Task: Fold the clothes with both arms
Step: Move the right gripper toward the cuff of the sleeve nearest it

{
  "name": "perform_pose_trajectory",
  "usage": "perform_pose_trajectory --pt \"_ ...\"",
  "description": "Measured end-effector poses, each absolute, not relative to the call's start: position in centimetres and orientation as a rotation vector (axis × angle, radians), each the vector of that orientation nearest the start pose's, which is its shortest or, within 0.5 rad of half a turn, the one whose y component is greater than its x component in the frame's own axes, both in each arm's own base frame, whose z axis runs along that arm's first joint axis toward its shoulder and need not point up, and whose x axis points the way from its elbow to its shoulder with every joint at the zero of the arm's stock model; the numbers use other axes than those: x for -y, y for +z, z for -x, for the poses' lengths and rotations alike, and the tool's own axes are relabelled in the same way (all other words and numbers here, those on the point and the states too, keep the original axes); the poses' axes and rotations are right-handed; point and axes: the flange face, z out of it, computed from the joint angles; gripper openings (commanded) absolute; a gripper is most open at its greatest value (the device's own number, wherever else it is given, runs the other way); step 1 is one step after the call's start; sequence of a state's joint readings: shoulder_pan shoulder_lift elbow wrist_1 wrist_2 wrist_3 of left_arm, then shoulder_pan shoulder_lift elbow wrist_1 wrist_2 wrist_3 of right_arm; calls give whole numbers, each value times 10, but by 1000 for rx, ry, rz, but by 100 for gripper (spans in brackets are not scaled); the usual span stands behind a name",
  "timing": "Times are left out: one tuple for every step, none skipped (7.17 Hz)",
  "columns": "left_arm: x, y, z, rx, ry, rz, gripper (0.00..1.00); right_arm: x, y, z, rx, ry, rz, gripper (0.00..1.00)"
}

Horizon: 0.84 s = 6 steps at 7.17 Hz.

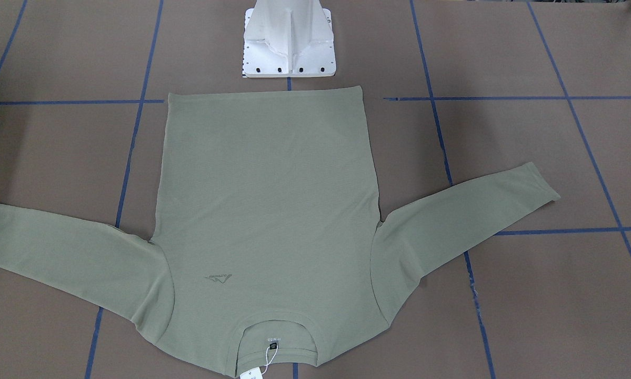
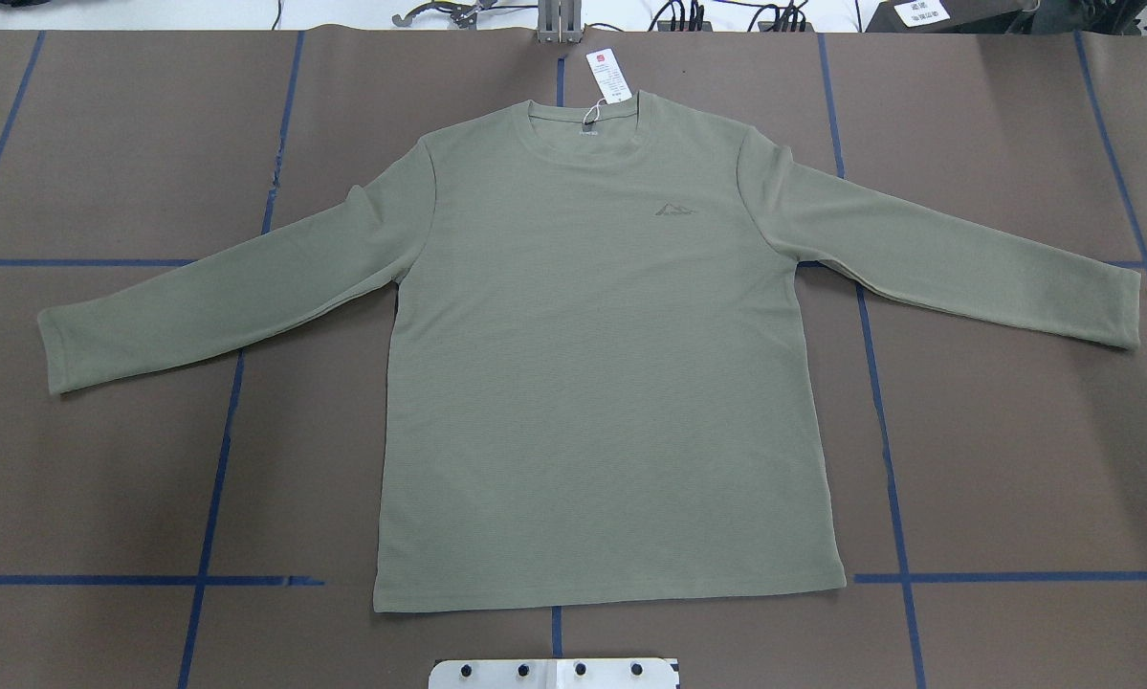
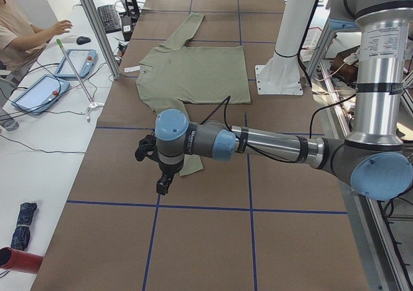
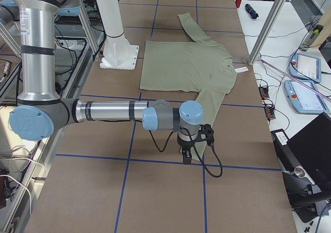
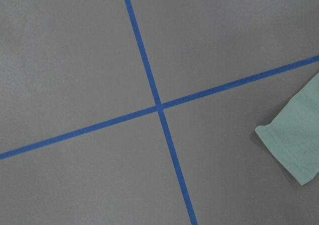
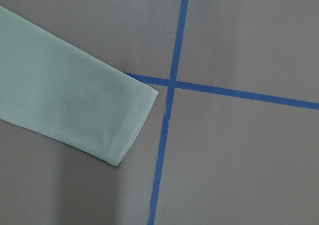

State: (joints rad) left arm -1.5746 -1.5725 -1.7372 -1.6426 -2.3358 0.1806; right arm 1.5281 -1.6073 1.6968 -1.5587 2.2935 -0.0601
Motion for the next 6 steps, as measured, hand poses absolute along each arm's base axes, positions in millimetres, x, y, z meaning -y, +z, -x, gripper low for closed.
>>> perform_pose_trajectory --pt "509 553 67 -732 282 -363 100 493 592 -46 720 -154 -160 100" --pt "515 536 69 -716 322 -477 100 499 573 -46 717 -175 -225 100" --pt "516 523 70 -696 367 -601 100 501 564 -46 715 -192 -278 100" --pt "517 524 71 -687 386 -675 100 501 562 -46 715 -201 -306 100" --pt "519 531 70 -691 377 -695 100 501 563 -46 717 -209 -330 100" --pt "519 534 70 -695 370 -705 100 504 573 -46 720 -206 -357 100"
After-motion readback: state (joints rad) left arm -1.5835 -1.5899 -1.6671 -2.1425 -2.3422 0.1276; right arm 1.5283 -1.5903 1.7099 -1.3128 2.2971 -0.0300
